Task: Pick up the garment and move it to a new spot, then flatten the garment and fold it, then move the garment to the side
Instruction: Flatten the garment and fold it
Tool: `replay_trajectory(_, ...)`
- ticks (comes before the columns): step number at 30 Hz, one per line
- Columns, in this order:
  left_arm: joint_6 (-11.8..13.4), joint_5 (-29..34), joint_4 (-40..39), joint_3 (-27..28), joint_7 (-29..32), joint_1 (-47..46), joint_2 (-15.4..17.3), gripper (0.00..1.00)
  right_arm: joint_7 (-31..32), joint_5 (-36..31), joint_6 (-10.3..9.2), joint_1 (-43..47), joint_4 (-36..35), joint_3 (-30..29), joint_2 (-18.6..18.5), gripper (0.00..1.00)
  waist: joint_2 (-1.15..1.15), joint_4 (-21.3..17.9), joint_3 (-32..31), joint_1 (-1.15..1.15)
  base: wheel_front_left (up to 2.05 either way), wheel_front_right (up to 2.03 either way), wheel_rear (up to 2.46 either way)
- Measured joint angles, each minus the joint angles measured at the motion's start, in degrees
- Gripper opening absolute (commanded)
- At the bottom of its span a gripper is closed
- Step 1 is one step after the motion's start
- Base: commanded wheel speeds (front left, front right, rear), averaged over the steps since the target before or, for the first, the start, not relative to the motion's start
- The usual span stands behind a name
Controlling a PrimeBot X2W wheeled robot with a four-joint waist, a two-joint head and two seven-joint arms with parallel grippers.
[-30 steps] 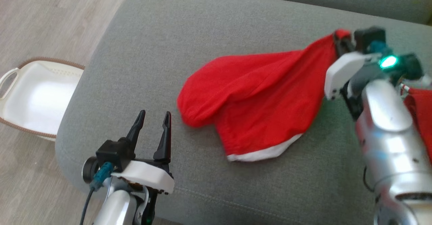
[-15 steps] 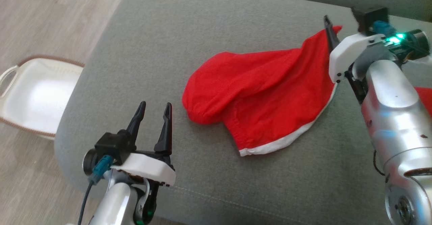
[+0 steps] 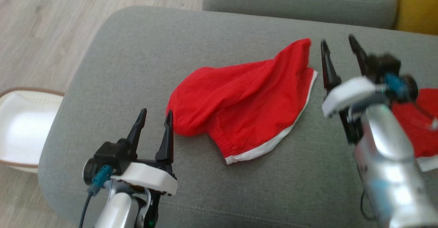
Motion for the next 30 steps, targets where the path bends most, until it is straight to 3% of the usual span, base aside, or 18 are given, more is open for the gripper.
replay_trajectory(7,-0.08,-0.02,-0.68,-0.99,-0.01,1.68,0.0,1.0,-0.16,4.15,0.0,18.34,-19.13,-2.97,0.67,1.0,0.0,-1.69,-1.53,0.0,0.0,0.0,0.0)
replay_trajectory(13,-0.12,-0.04,-0.31,-3.33,-0.01,3.06,0.03,1.0,0.11,9.99,0.0,30.96,-27.4,-2.34,1.51,1.0,0.0,-2.31,-1.8,0.0,0.0,0.0,0.0)
replay_trajectory(21,-0.69,-0.76,1.08,-5.61,-0.01,3.37,0.03,1.0,2.53,10.2,0.0,32.24,-33.21,-3.68,1.64,1.0,0.0,-2.88,-1.45,0.0,0.0,0.0,0.0)
replay_trajectory(30,-4.53,-1.02,11.57,-11.71,0.18,2.71,0.1,1.0,3.74,10.2,0.0,32.25,-35.16,-3.88,1.64,1.0,0.0,-3.51,0.15,0.0,0.0,0.0,0.0)
